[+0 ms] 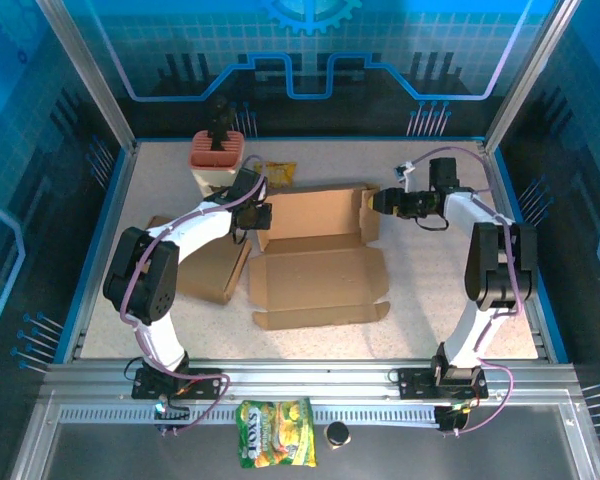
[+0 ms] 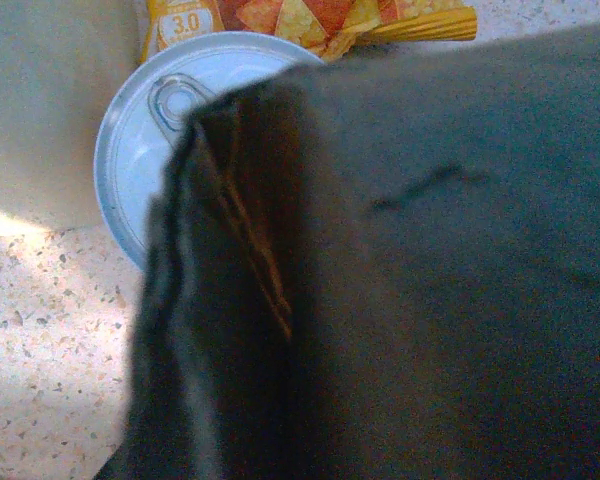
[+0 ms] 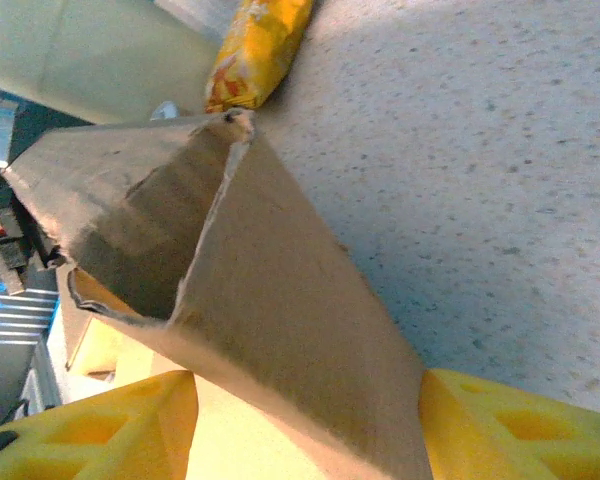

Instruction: Fold the paper box

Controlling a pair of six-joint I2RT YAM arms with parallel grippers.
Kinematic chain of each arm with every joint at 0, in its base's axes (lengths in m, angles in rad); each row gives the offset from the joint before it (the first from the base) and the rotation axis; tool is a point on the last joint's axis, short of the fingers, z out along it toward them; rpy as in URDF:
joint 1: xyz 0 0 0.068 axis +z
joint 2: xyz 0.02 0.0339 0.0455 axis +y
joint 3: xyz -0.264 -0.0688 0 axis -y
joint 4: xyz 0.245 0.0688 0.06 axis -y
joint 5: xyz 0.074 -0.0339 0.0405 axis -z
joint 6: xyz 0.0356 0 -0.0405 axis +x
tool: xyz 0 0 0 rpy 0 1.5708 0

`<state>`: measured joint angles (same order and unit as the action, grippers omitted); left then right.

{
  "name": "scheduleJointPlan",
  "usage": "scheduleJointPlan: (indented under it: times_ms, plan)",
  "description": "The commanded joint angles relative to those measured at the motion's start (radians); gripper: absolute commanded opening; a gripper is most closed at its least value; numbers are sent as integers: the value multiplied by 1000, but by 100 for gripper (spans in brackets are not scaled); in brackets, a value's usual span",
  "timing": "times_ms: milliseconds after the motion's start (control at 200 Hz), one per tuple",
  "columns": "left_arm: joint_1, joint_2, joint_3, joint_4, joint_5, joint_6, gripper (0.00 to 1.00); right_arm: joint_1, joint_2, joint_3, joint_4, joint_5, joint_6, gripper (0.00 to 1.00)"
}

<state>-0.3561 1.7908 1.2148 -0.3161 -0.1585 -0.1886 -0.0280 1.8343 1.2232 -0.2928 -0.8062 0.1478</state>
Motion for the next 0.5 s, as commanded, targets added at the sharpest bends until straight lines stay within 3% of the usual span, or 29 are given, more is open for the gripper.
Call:
scheduleJointPlan:
  times_ms: [0, 235, 495]
  plan:
    - [5, -4, 4, 1, 47, 33, 0, 18, 28, 36, -18, -74, -40, 57]
    - [6, 3, 15, -7, 46, 29, 0, 51, -28, 5, -21, 22, -46, 51]
    - [3, 13, 39, -24, 47, 17, 0, 135, -108, -28, -57, 339, -69, 51]
